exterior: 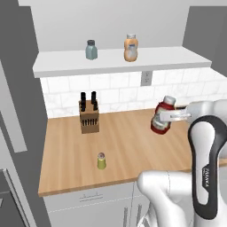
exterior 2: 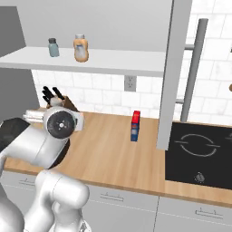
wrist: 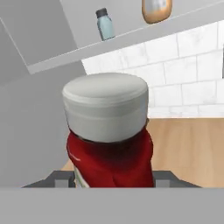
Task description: Put the shaker and condiment bottle from the counter next to their counterparts in the cabinet.
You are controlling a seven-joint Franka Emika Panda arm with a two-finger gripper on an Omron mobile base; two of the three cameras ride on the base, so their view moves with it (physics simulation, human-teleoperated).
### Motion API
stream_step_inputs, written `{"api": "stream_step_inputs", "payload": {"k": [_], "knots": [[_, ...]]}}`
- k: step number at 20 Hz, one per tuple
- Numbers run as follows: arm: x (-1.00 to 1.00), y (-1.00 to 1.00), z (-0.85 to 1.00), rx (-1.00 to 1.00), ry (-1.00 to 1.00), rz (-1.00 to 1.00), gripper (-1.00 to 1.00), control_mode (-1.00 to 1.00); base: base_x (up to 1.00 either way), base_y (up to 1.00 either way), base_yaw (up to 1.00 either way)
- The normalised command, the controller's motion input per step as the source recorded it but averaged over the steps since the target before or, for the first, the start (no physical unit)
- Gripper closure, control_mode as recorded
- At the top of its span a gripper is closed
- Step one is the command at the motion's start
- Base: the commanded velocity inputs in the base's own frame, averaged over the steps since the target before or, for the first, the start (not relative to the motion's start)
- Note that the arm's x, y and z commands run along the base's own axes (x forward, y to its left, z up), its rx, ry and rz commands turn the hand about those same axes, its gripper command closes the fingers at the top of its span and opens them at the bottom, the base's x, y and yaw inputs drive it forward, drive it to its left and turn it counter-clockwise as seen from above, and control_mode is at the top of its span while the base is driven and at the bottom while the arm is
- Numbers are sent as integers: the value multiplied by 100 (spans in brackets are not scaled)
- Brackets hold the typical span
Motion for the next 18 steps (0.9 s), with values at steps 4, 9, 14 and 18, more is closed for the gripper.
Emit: {"api": "stream_step_inputs", "payload": {"k": [4,9,14,18], "knots": [[-46,-5,74,0,-2,-40,100,-100,0,0,0],[-42,-3,82,0,-11,-39,100,-100,0,0,0],[-34,-20,89,0,-11,-31,100,-100,0,0,0],[-23,-21,97,0,-2,-28,100,-100,0,0,0]]}}
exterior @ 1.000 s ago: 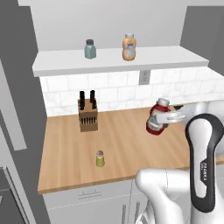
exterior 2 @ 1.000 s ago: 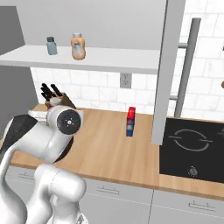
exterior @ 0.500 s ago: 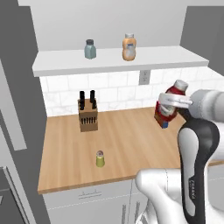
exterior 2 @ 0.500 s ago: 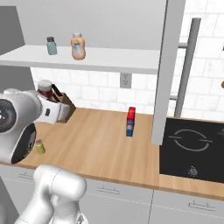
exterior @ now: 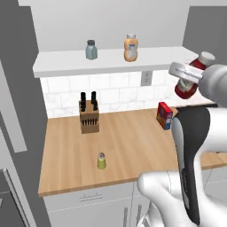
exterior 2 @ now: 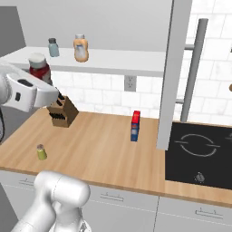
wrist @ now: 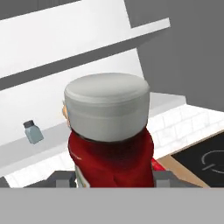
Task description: Put the shaker and condiment bottle from the counter next to their counterparts in the cabinet.
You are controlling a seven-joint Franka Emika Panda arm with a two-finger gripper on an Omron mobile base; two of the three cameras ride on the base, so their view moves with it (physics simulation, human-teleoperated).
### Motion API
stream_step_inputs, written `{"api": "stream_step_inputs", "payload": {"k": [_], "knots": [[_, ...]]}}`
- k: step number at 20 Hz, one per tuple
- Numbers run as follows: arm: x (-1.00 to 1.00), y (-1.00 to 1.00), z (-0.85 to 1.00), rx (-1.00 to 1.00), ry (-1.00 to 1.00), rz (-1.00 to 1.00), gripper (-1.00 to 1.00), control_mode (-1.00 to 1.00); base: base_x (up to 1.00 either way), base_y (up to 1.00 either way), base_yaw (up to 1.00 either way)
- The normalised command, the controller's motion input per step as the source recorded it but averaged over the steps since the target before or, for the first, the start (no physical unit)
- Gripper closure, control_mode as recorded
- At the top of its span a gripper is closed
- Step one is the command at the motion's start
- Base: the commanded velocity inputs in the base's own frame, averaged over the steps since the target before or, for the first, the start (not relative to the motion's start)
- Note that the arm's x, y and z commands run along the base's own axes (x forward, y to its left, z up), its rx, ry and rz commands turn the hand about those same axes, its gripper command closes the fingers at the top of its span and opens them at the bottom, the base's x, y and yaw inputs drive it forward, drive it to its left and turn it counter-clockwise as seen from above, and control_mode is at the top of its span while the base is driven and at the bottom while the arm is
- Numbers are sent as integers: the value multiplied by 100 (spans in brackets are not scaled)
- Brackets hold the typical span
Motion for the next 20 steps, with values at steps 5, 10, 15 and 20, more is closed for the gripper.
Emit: {"api": "stream_step_inputs", "payload": {"k": [5,10,15,20], "knots": [[-6,-9,56,0,-3,-17,100,-100,0,0,0],[9,-11,-1,-2,-12,1,100,-100,0,0,0],[28,9,-16,-11,-1,9,100,-100,0,0,0],[46,-6,17,-3,1,1,100,-100,0,0,0]]}}
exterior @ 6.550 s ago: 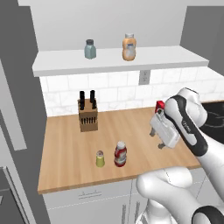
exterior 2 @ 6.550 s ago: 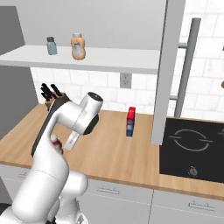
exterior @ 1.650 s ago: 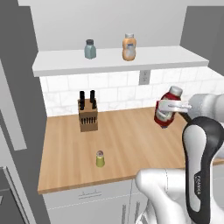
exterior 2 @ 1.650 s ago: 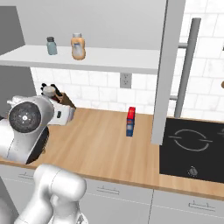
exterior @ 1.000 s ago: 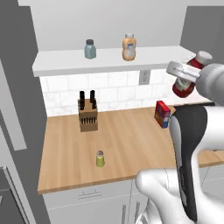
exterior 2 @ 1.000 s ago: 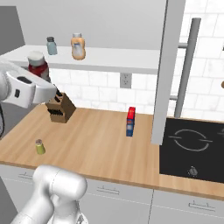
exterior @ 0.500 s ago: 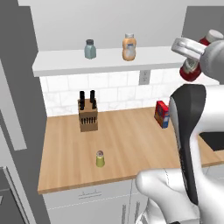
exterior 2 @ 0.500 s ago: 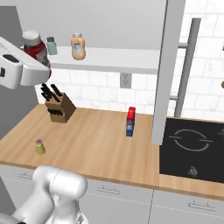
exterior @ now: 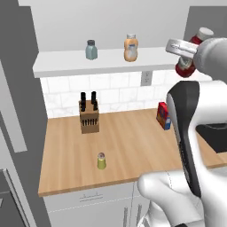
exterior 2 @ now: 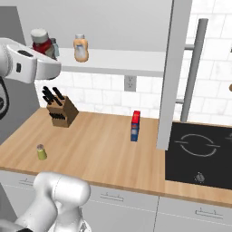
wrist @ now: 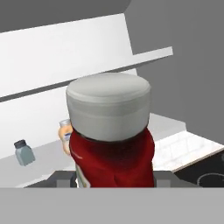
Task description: Put the shaker and condiment bottle from the counter next to their counterparts in the cabinet.
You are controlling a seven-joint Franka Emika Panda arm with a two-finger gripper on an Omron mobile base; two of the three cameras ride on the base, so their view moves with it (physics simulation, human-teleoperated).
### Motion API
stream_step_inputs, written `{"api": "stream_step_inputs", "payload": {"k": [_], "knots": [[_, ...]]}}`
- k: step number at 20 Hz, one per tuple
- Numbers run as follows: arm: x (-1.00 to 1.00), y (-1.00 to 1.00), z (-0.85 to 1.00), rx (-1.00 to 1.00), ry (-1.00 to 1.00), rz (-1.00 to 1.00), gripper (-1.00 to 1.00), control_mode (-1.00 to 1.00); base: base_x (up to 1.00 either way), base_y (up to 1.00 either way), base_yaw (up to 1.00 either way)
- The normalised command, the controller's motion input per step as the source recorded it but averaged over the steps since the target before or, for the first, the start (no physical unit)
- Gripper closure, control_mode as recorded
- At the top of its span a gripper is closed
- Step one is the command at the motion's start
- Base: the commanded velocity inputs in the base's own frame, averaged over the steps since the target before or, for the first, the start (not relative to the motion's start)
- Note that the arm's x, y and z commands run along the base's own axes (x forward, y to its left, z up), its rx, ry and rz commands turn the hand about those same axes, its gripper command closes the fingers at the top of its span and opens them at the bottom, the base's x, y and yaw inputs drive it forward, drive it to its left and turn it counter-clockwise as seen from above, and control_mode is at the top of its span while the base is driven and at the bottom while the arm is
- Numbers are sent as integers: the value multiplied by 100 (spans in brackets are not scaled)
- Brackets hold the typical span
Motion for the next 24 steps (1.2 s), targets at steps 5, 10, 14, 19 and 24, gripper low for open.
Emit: {"api": "stream_step_inputs", "payload": {"k": [5,10,14,19,24], "knots": [[40,-1,4,-7,12,0,100,-100,0,0,0],[44,-2,1,-6,23,0,100,-100,0,0,0],[36,-10,0,-3,0,0,100,-100,0,0,0],[42,-16,-31,-4,-4,11,100,-100,0,0,0],[37,-4,-18,-4,-14,11,100,-100,0,0,0]]}}
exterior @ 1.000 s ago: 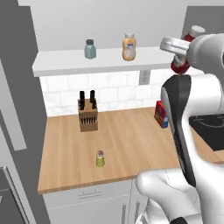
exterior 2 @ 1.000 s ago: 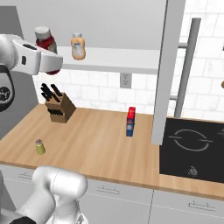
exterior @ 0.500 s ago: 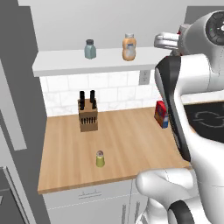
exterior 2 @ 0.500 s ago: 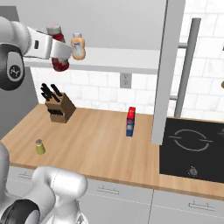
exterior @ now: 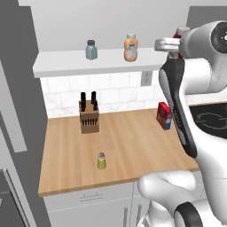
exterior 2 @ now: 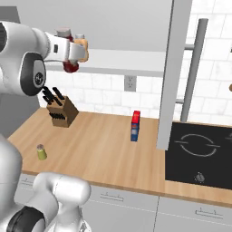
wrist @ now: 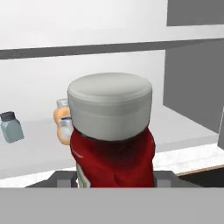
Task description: Put the shaker and condiment bottle from the counter next to their counterparts in the cabinet.
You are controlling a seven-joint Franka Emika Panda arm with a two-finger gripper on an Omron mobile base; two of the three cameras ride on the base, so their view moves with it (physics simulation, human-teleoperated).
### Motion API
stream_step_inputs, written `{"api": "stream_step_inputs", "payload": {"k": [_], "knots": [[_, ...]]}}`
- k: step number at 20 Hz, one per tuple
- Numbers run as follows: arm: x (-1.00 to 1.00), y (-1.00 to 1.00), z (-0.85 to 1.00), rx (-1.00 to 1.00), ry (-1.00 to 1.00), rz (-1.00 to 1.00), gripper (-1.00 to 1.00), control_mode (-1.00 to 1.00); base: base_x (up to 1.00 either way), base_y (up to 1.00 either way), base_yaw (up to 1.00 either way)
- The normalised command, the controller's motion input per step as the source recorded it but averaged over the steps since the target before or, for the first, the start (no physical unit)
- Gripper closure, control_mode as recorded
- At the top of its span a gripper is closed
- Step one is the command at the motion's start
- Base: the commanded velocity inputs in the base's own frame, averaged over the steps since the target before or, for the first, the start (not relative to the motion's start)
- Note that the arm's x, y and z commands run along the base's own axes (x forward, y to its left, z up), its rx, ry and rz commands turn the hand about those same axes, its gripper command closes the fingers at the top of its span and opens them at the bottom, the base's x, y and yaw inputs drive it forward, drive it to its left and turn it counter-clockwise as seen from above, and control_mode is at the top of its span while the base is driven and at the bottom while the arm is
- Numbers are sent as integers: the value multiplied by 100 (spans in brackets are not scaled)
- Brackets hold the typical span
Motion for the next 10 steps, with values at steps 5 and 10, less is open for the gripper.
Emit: {"api": "stream_step_inputs", "payload": {"k": [5,10], "knots": [[33,0,-1,-4,-5,4,100,-100,0,0,0],[38,0,0,-3,4,5,100,-100,0,0,0]]}}
